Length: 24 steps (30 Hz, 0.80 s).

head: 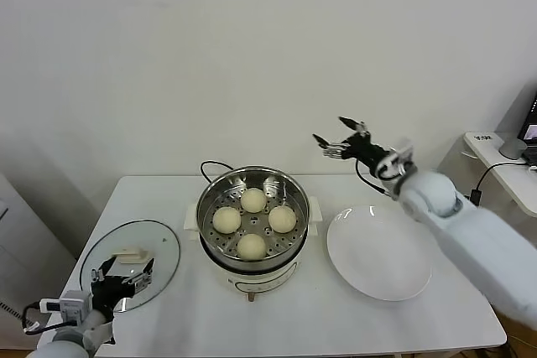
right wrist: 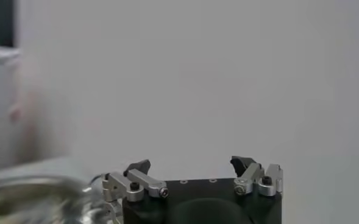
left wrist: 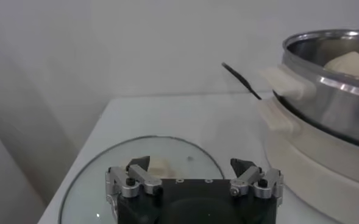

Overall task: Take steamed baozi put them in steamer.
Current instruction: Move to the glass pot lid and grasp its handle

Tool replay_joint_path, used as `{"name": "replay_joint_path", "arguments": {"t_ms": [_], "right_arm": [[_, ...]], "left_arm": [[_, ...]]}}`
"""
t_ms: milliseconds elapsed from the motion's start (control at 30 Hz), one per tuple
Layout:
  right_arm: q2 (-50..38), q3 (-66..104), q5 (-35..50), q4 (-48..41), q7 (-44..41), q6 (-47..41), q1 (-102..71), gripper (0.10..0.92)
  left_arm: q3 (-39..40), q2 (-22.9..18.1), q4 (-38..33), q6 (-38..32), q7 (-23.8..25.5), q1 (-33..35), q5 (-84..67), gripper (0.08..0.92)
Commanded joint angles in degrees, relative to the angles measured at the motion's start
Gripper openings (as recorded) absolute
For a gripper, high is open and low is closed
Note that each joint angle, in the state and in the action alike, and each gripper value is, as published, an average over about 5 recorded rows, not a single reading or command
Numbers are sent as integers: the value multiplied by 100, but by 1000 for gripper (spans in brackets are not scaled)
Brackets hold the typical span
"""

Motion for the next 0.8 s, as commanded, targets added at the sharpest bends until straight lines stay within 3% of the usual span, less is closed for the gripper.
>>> {"name": "replay_joint_path", "arguments": {"t_ms": [33,467,800], "right_arm": [[1080,3642,-1304,367,342,444,-3504,823],[2063,4240,-1747,432,141,533,-4259,823],[2325,4314,-1871,370,143,568,-4385,823]], "left_arm": [[-54,22,223,-340,127,4,1533,823],[-156,-29,1697,-2098,194,153,6699,823],[-189,-494,2967,-3716,-687,-484,9939,823]]}}
